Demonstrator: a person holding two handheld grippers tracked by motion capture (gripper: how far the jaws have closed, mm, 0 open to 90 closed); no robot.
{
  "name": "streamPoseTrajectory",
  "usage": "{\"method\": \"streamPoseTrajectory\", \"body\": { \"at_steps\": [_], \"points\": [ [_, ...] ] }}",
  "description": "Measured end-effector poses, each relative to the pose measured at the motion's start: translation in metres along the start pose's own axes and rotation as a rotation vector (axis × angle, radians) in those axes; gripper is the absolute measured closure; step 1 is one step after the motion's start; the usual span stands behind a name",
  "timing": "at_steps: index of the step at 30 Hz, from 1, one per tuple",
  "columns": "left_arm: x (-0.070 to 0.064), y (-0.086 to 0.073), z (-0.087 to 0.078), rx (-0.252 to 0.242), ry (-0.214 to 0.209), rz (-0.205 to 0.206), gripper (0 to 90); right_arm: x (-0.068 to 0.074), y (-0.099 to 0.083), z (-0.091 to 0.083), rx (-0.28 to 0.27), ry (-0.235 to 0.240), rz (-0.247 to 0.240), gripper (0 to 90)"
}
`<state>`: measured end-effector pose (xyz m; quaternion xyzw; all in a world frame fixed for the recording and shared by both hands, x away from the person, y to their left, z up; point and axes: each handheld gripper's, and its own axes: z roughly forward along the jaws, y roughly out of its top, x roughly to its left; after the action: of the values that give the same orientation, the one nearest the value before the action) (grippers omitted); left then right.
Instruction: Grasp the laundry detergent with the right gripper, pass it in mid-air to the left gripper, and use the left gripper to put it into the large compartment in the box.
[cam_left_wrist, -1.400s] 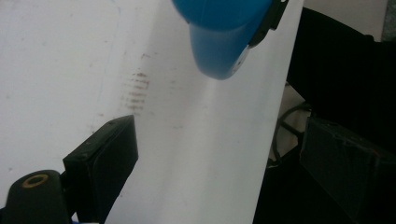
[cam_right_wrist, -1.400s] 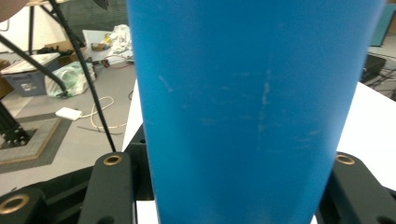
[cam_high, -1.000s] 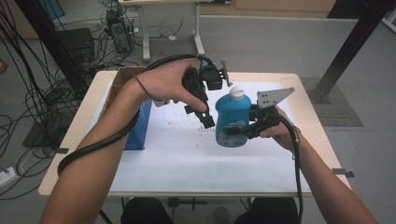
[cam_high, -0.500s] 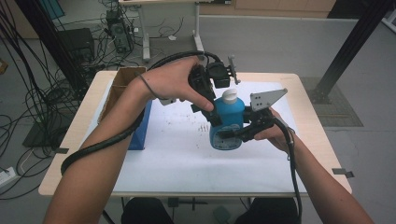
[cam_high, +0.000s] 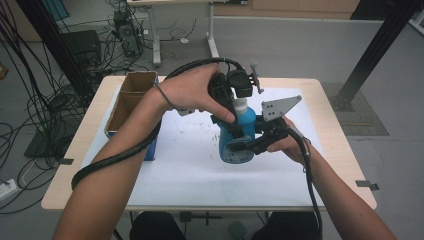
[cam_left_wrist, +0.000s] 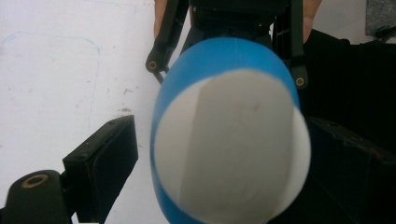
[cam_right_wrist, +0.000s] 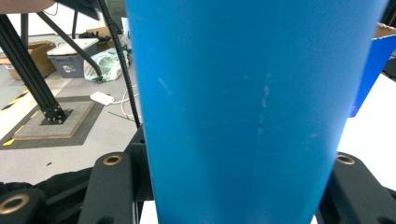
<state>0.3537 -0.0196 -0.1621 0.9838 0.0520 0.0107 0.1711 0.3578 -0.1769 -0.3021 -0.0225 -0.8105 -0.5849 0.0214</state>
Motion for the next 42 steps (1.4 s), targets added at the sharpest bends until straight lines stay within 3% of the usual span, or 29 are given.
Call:
{"method": "streamPoseTrajectory", "body": {
  "at_steps": [42],
  "points": [
    [0.0025, -0.0021, -0.0013, 0.007, 0.004, -0.006, 11.6, -0.0020, -0.0001, 0.0040, 0.011, -0.004, 0.004, 44.3]
  ]
}}
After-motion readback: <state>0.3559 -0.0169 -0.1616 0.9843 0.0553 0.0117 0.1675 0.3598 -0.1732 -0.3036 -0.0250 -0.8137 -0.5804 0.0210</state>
